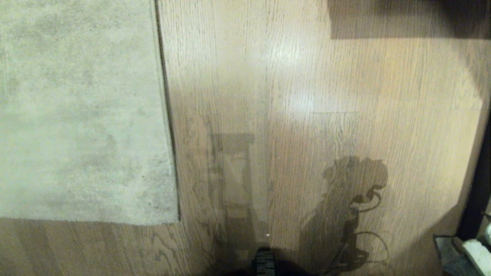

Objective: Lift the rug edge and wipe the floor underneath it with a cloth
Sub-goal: Put down the rag

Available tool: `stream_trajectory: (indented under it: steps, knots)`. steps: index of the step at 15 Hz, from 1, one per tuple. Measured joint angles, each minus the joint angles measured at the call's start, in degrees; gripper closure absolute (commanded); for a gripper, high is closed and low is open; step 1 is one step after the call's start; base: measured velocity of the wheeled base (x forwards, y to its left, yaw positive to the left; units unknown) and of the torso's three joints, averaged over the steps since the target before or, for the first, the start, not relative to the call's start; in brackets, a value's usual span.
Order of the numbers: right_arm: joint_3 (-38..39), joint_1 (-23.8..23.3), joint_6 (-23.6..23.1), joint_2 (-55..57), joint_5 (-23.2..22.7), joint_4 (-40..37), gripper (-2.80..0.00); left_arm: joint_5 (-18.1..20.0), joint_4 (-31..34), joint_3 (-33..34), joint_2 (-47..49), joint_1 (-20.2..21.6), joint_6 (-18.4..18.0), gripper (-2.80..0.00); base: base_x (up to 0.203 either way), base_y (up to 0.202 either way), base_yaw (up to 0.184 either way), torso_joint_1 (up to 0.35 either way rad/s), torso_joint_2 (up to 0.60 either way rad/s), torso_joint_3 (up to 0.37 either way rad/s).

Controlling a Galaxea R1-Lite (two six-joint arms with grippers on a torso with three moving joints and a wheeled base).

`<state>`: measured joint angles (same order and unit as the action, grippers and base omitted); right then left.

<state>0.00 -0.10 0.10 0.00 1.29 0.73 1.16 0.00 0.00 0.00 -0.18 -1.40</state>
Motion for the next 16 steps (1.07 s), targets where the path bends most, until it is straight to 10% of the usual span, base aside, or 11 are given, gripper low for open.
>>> stream_trajectory:
  steps: [10,16]
  knots:
    - [-5.07,0.4,-7.56,8.49,-2.96,0.81,0.0,0.0,0.0,0.0,0.0,0.02,0.0,0.0,0.0,0.0,0.0,0.0,0.0,0.0]
    - [-10.87,1.11,-8.03,28.6,-2.91,15.99,0.0,-0.01,0.0,0.0,0.0,0.0,0.0,0.0,0.0,0.0,0.0,0.0,0.0,0.0]
